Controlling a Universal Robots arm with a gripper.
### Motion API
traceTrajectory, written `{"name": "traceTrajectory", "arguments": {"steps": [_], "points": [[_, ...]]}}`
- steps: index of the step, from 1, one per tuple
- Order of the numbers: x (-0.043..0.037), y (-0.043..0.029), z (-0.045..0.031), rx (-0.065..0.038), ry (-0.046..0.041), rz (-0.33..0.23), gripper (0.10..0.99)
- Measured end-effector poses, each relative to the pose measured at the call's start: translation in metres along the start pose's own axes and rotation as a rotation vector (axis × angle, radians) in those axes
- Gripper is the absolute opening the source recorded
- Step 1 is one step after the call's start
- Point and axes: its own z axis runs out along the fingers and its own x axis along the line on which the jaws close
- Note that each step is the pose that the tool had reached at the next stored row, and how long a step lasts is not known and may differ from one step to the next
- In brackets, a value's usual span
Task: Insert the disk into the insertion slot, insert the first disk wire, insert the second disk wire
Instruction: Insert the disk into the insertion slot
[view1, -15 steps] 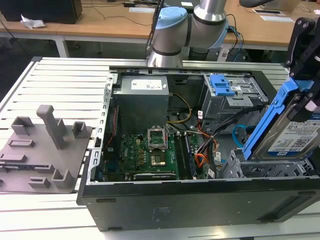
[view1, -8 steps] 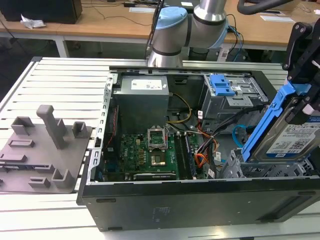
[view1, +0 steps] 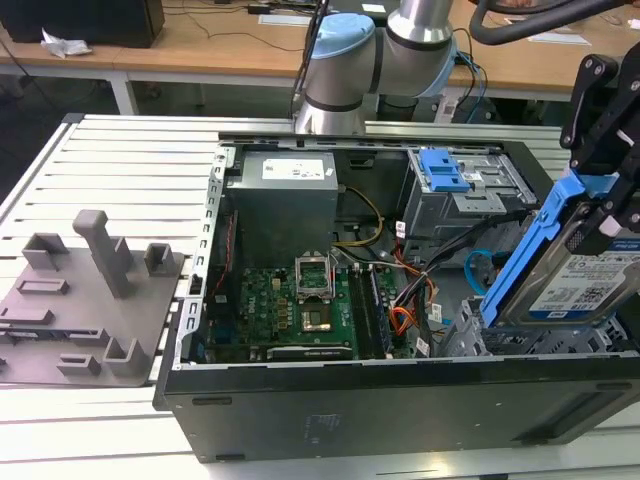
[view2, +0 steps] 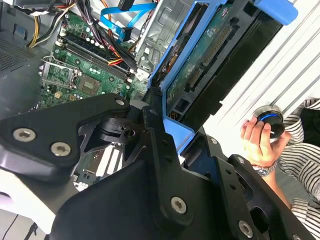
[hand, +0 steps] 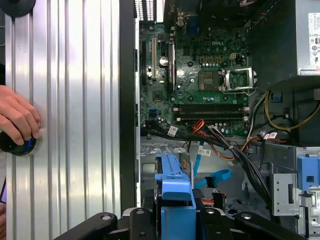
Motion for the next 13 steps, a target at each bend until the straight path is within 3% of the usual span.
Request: {"name": "traceTrajectory", "arguments": {"steps": [9,13], "points": [[-0.0004,-0.0002,0.0044,0.0,-0.0002,0.0,0.369],[-0.0105,0.0,0.0052,0.0,-0.0001,0.0,0.369]]}}
